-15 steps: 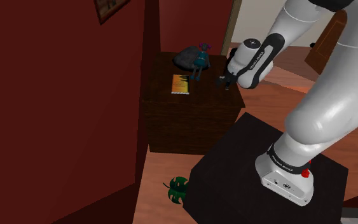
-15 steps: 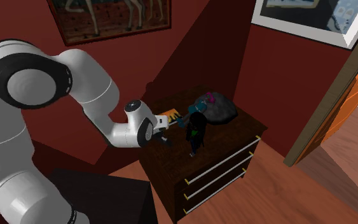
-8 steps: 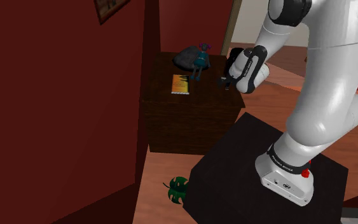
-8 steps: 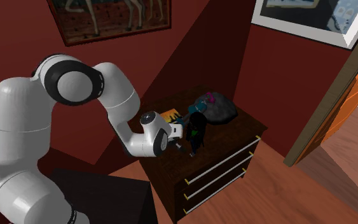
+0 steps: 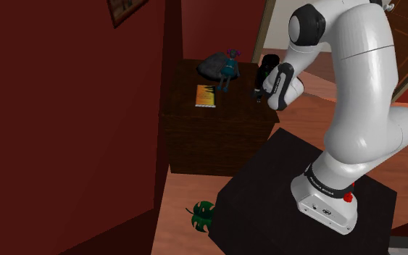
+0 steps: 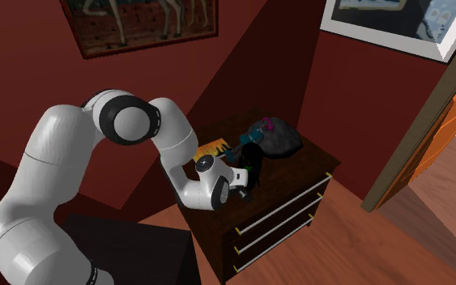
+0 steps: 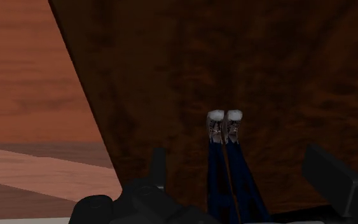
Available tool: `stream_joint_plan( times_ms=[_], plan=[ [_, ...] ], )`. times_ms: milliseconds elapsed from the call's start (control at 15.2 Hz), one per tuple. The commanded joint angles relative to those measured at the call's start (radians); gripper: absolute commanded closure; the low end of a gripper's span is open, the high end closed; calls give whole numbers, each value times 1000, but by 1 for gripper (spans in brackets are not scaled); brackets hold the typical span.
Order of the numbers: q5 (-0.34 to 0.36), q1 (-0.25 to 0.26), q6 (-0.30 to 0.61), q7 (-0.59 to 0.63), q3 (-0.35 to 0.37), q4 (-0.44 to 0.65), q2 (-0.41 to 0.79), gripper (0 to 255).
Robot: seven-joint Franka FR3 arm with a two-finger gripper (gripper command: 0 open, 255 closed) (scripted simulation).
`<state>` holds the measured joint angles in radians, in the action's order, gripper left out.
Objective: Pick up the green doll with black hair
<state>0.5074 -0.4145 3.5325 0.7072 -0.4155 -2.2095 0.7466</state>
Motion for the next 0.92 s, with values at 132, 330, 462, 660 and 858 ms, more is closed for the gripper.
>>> stream_joint_plan(
  times_ms=[132, 330, 462, 660, 858],
  plan=[
    [-26, 4, 35, 2, -2, 33, 68, 0],
    [-36, 6, 46, 3, -2, 45, 93, 0],
    [-36, 7, 48, 3, -3, 45, 94, 255],
    [-33, 3, 45, 3, -1, 48, 94, 255],
    [-31, 0, 46, 2, -1, 48, 95, 255]
  ],
)
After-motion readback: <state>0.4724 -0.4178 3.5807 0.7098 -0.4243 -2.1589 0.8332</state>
